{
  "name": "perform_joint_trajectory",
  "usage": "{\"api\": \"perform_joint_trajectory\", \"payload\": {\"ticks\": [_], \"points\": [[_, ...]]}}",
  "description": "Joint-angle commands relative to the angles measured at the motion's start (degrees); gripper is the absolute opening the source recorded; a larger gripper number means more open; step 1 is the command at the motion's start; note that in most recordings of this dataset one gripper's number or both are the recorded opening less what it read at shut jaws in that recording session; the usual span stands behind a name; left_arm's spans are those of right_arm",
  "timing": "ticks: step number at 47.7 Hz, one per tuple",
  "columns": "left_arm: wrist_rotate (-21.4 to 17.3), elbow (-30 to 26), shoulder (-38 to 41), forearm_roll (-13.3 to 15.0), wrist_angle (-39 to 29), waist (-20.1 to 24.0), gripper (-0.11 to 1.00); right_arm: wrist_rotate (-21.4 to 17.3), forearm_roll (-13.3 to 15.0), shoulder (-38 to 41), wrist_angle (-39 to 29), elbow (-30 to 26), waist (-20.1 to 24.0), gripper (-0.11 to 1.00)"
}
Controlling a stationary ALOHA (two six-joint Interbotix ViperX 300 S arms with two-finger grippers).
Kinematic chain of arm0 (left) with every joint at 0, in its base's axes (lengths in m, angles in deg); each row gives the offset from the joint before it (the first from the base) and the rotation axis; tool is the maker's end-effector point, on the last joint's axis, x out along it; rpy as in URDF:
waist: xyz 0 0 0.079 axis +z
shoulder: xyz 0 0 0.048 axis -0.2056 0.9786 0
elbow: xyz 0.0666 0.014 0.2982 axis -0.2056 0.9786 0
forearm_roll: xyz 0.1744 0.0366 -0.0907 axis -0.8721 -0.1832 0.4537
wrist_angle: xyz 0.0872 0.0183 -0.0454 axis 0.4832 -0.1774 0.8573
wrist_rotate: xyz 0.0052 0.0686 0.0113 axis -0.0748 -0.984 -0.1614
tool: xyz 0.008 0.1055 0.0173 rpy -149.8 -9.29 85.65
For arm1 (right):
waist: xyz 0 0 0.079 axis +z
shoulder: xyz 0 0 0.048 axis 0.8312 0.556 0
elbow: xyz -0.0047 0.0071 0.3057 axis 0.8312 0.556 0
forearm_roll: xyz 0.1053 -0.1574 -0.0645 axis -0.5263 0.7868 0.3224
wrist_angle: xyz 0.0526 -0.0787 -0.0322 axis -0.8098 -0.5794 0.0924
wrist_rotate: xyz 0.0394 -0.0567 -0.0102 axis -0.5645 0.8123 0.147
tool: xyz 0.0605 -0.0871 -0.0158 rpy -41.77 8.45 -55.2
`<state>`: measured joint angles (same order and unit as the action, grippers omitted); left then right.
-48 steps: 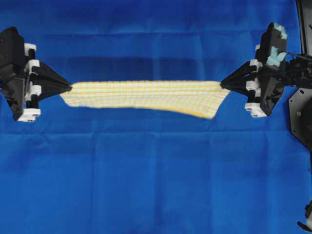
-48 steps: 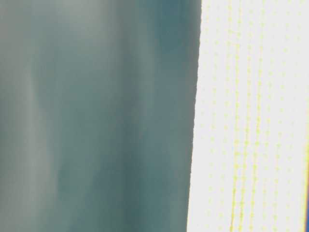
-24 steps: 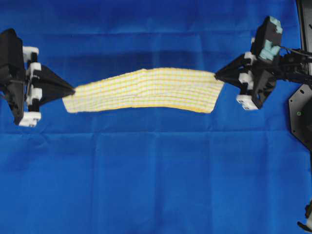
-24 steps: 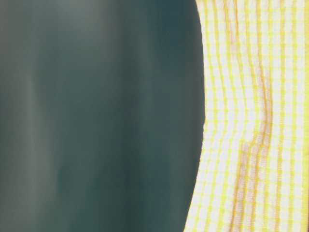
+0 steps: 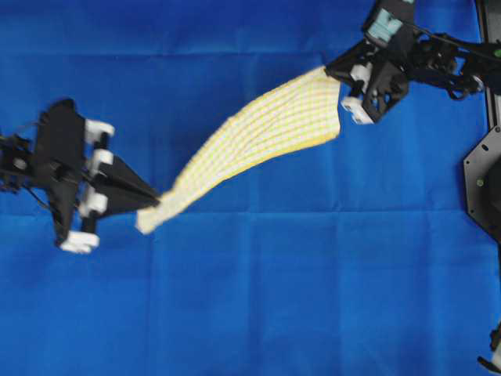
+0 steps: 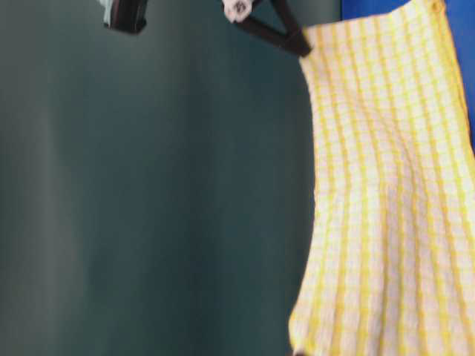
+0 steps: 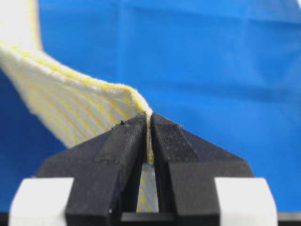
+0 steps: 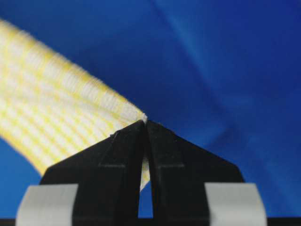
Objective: Fold the yellow towel.
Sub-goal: 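Swing the lifted strip to lie vertically, right gripper moving to top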
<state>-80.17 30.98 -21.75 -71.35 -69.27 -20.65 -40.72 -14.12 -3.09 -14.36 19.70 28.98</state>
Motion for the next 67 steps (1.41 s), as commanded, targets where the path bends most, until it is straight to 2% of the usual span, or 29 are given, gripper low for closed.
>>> {"api": "perform_joint_trajectory", "payload": {"ticks": [1, 14, 28, 38, 47, 67], "points": [[-0.3, -4.3, 2.9, -0.1, 0.7, -1.4, 0.03, 0.1, 1.0, 1.5, 0.5, -3.4, -1.4, 0.02], [-1.4, -16.3, 13.5, -0.3, 0.4, -3.8, 0.03, 0.1, 3.6, 5.6, 0.4, -8.6, -4.7, 0.02], [-7.6, -30.6, 23.2, -0.3, -1.9, -4.6, 0.03, 0.1, 5.8, 8.6, 0.4, -12.7, -6.6, 0.02], [-10.4, -38.7, 28.1, -0.3, -4.9, -4.8, 0.03, 0.1, 6.7, 9.8, 0.5, -14.3, -7.3, 0.02], [-10.8, -42.4, 31.0, -0.3, -5.3, -5.1, 0.03, 0.1, 6.9, 10.2, 0.5, -14.9, -7.7, 0.02], [-11.2, -44.2, 32.6, -0.4, -4.3, -5.1, 0.03, 0.1, 7.2, 9.8, 0.3, -14.7, -8.2, 0.02]]}}
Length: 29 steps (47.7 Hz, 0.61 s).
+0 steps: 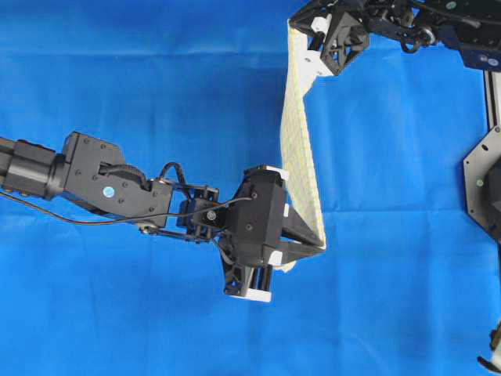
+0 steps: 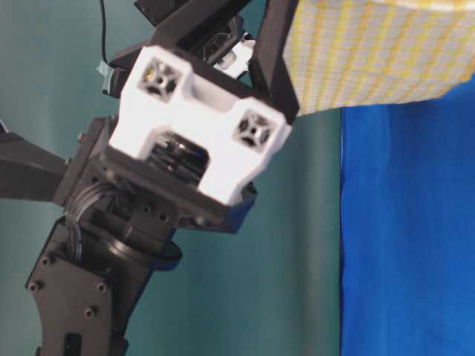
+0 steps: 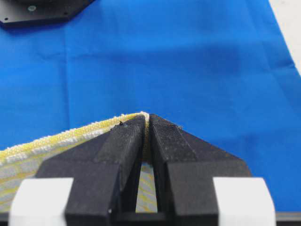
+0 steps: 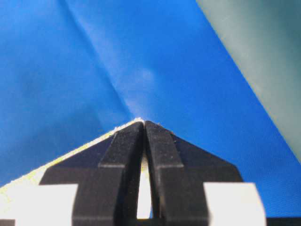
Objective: Fold the yellow towel.
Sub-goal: 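Swing the lifted strip to lie vertically, right gripper moving to top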
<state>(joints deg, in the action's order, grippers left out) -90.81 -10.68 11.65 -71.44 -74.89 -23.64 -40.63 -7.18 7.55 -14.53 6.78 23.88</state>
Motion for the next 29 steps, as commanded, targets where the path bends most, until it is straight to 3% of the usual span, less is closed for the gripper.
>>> {"api": "perform_joint_trajectory", "payload": {"ticks": [1, 11, 29], "points": [[-0.7, -2.7, -0.6, -0.4, 1.4, -2.1, 0.03, 0.0, 0.3, -1.1, 0.4, -1.7, -3.1, 0.02], [-4.8, -5.9, 2.7, -0.4, 2.9, -1.8, 0.03, 0.0, 0.4, -3.4, -0.3, -0.3, -3.5, 0.02], [-5.9, -11.3, 7.1, -0.3, 3.2, -1.1, 0.03, 0.0, 0.4, -8.6, -1.2, 3.9, -4.3, 0.02]]}}
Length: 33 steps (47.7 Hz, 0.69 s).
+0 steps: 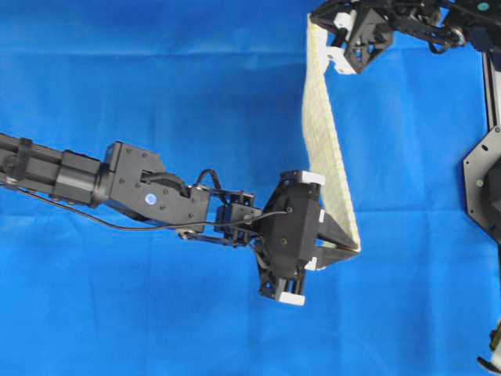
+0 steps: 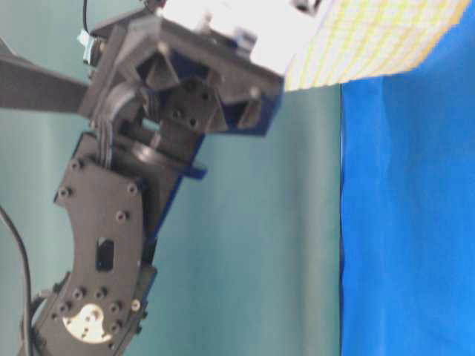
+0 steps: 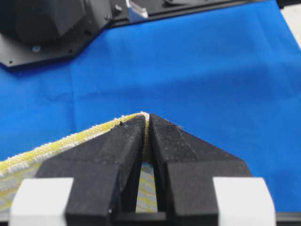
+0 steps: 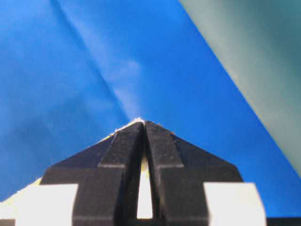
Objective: Fold the yellow towel.
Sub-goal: 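Swing the lifted strip to lie vertically, right gripper moving to top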
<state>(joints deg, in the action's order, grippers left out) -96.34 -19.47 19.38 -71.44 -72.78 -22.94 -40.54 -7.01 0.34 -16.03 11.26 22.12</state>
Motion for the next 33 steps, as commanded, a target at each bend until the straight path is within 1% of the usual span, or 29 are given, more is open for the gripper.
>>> {"api": "perform_joint_trajectory", "payload": {"ticks": [1, 10, 16, 21, 33], "points": [[-0.4, -2.6, -0.4, -0.4, 1.1, -1.7, 0.03, -0.1, 0.3, -1.5, 0.0, -0.6, -2.5, 0.02], [-0.4, -2.0, -0.1, -0.4, 1.1, -1.4, 0.03, -0.2, 0.3, -0.5, -1.2, -1.3, -2.4, 0.02], [-0.1, 0.6, -1.2, -0.3, 1.4, -1.4, 0.03, -0.2, 0.3, 1.3, -1.1, -2.9, -1.5, 0.02], [0.4, 4.2, -2.7, -0.1, 3.3, -1.5, 0.03, -0.2, 0.3, 4.6, -1.0, -5.4, -0.4, 0.02], [0.7, 15.6, -7.5, 0.3, 12.7, -2.8, 0.03, -0.2, 0.3, 13.8, -0.9, -13.4, 2.5, 0.02]]}}
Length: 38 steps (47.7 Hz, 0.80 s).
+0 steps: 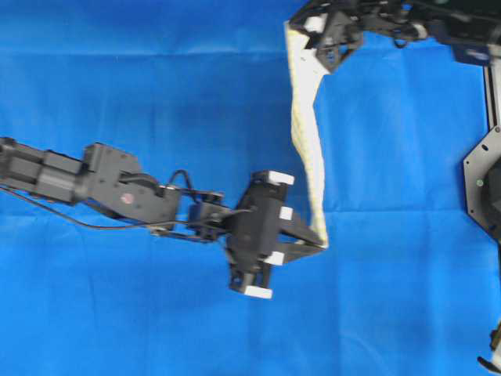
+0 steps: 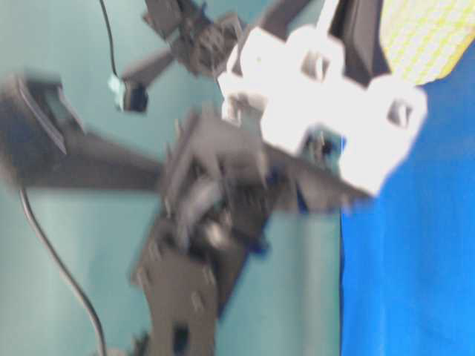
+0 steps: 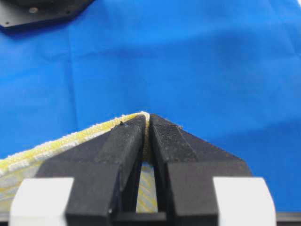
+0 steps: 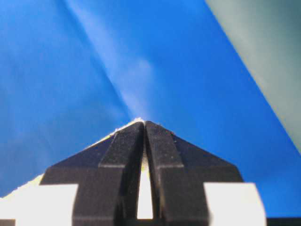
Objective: Fold the yellow towel.
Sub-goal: 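Swing the lifted strip to lie vertically, right gripper moving to top, then lower the strip onto the table and open both grippers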
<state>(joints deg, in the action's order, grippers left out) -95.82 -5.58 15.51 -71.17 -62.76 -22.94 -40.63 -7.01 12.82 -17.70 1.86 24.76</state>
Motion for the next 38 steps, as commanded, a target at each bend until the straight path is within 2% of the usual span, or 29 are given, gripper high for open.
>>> {"api": "perform_joint_trajectory", "payload": {"ticks": [1, 12, 19, 38], "points": [[0.2, 3.0, -4.1, 0.2, 3.5, -2.9, 0.03, -0.1, 0.3, 1.9, 0.7, -4.7, 0.2, 0.02], [4.3, 11.4, -8.3, 0.5, 7.1, -3.3, 0.03, -0.1, 0.3, 7.6, 0.4, -11.8, 2.4, 0.02], [7.9, 15.0, -10.0, 0.5, 8.2, -3.4, 0.03, 0.0, 0.3, 8.9, 0.4, -13.1, 3.0, 0.02], [9.0, 16.4, -10.6, 0.5, 7.6, -3.4, 0.03, 0.3, 0.3, 9.3, 0.4, -12.9, 4.1, 0.02]]}}
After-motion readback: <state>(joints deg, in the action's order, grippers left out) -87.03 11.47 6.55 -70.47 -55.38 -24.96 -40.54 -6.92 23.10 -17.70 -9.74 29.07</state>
